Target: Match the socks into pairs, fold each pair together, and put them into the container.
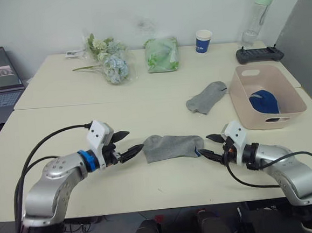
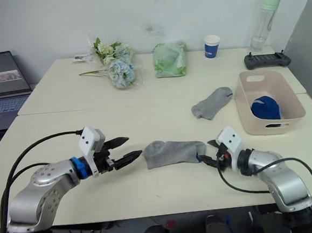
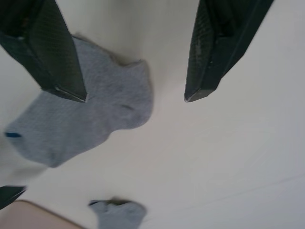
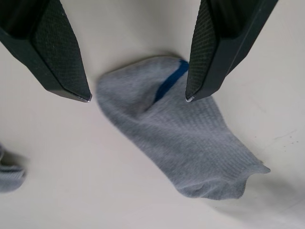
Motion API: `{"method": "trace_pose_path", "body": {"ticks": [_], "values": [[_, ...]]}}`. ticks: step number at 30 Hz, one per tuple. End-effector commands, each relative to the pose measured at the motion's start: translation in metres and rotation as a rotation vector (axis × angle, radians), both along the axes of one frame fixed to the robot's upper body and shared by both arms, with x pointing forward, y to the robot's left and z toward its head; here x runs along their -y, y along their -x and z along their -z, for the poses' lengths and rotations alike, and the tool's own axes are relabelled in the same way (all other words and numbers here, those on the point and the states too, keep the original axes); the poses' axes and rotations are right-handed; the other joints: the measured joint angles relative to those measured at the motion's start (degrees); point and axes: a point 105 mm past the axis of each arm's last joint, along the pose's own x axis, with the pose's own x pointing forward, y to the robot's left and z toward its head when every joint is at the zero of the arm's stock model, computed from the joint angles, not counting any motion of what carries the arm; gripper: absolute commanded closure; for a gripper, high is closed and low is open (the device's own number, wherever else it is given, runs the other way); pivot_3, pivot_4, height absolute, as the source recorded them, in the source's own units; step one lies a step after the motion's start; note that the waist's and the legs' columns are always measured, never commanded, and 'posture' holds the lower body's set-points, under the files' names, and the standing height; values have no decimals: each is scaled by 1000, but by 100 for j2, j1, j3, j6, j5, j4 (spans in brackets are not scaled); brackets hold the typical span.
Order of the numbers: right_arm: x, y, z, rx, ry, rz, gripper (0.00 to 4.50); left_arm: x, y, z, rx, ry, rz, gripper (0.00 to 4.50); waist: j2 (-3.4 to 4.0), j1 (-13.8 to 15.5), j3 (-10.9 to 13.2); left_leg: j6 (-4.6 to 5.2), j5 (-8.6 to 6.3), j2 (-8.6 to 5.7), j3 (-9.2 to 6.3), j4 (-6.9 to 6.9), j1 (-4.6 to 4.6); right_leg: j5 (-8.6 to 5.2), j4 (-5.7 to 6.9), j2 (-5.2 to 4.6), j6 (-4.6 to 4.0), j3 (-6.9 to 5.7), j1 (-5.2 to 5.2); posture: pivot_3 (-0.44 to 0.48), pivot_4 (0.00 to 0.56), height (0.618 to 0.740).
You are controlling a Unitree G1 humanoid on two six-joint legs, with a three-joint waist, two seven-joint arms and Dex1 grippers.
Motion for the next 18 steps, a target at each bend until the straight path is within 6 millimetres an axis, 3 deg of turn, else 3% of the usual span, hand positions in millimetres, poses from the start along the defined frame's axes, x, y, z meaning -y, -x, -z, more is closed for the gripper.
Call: {"method": "trace_pose_path", "body": {"ticks": [1, 5, 9, 12, 18], "values": [[-6, 9, -3, 2, 13, 20, 1067, 12, -7, 6, 38, -82, 154, 65, 0, 15, 0, 0, 0, -2, -1, 0, 1, 0, 1, 0, 0, -1, 1, 0, 150, 740], [-12, 8, 11, -23, 66, 72, 1067, 35, -34, 31, 73, -225, 267, 65, 0, 23, 0, 1, 0, -2, -5, 0, 0, 0, 2, 8, 0, -9, 0, 0, 150, 740], [-20, 6, 18, -51, 40, 86, 1067, 34, -49, 48, 76, -282, 270, 65, -1, -59, 0, 2, -1, 0, 6, 0, 0, -1, 0, 10, 1, -3, -4, 0, 150, 740], [-19, 4, 20, -55, 36, 97, 1692, 34, -49, 52, 48, -259, 273, 663, -1, -110, -1, 3, -1, 6, 0, -2, -1, -1, 3, 10, 1, -8, -6, 0, 150, 740], [-16, -6, 10, -24, 7, 122, 3670, 28, -37, 50, 16, -211, 257, 2491, -1, -131, -1, 4, -1, 8, -2, -2, 1, -1, 6, 11, 1, -7, -5, 0, 150, 740]]}}
